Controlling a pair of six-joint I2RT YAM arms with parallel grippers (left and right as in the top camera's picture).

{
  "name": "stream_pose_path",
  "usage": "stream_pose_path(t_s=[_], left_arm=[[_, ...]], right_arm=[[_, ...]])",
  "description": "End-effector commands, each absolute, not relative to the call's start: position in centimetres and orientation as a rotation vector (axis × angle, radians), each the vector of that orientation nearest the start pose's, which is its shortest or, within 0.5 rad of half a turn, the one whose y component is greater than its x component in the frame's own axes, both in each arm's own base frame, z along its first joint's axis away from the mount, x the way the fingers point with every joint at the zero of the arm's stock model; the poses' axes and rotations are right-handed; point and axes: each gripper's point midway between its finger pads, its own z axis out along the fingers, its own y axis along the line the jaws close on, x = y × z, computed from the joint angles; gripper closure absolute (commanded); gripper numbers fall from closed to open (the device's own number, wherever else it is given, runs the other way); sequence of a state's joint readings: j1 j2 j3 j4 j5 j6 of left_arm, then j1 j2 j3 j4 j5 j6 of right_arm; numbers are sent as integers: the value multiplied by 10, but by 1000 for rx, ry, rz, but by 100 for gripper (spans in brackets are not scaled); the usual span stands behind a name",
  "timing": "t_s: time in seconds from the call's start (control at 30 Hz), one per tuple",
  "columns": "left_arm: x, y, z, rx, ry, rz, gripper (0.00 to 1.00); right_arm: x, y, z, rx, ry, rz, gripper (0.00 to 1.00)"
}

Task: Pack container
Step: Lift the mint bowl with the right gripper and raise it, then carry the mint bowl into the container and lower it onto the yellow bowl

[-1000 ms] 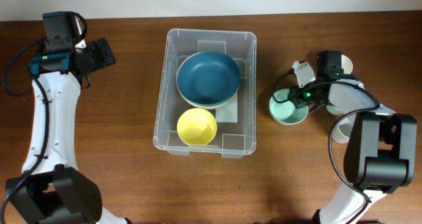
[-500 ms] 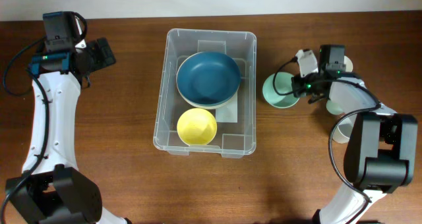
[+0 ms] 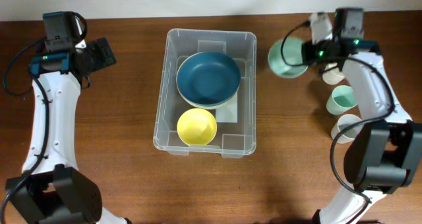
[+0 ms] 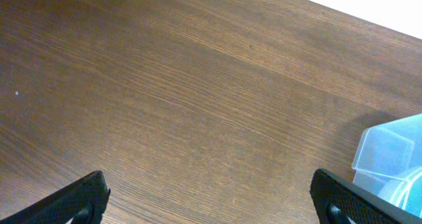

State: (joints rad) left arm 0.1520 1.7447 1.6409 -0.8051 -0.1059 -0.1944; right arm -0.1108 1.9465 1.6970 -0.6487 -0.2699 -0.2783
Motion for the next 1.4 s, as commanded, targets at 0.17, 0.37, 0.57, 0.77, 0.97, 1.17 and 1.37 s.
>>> stream_pose_path(t_s=[0.17,0.37,0.57,0.77,0.97,1.17,1.37], left_arm=[[459,90,227,-469,2402,118,0],[459,90,227,-469,2402,118,0],[459,90,227,-469,2402,118,0],[459,90,226,-469,2403,118,0],[459,90,226,-469,2403,118,0],[459,90,227,-469,2402,118,0],[459,90,226,-469,2403,118,0]], right_arm=[[516,19,302,-356,2262,166,96],[481,98,299,-516,2348,280,96],[433,191,282,-721,2423,407,96],[380,268,257,-978,2440,478,96],[353,289,200,-1103,2523,425,96],[348,290,153,-1059,2596,434,96],[345,289,129,-1060,2618,432,96]])
